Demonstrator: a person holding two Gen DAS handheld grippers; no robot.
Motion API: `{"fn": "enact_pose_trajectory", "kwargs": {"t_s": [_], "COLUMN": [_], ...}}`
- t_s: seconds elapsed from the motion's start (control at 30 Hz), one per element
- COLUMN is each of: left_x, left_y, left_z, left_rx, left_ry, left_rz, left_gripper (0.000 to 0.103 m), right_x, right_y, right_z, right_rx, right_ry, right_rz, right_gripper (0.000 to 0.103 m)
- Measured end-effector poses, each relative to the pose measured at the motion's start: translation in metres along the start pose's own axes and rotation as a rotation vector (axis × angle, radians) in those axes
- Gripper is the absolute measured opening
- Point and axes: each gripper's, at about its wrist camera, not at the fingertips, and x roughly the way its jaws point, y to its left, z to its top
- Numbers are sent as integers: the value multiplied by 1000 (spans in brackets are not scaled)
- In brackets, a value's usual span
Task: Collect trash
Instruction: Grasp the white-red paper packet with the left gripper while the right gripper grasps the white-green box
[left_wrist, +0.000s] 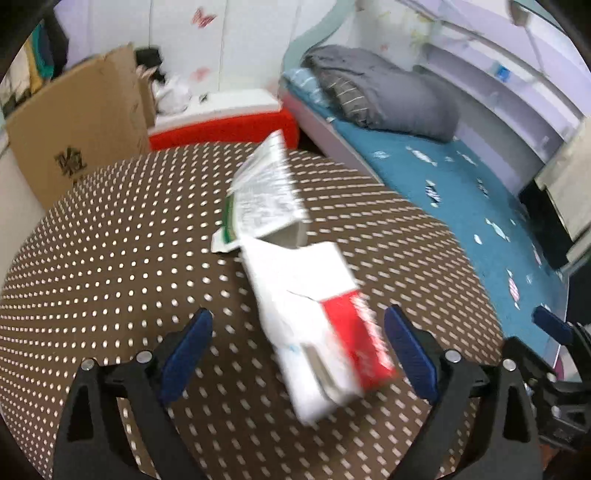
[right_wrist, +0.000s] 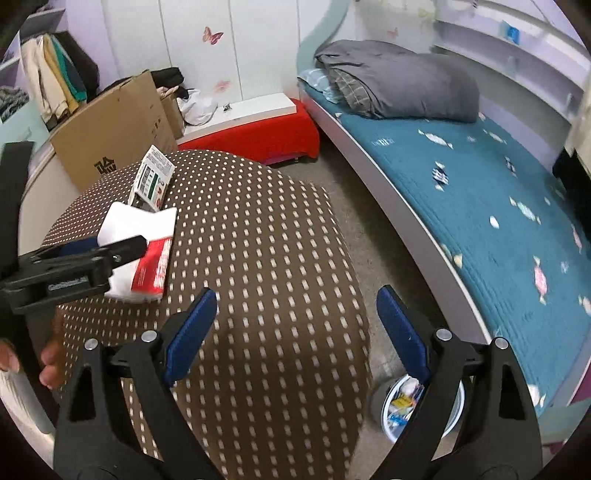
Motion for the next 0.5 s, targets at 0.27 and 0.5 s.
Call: {"fn": "enact_pose_trajectory", "kwargs": {"t_s": [0.27, 0.5], "left_x": [-7, -54], "left_y": [15, 40], "left_z": [3, 1], "left_rx": [7, 42], "left_ry": [-39, -123], "left_rz": [-114, -41], "left_gripper": [11, 9], "right_x": [26, 37], "right_y": [25, 67], "right_z": [29, 56], "right_rx": [-38, -105], "right_ry": [14, 17], "right_rz": [32, 112], "right_gripper": [87, 87]}}
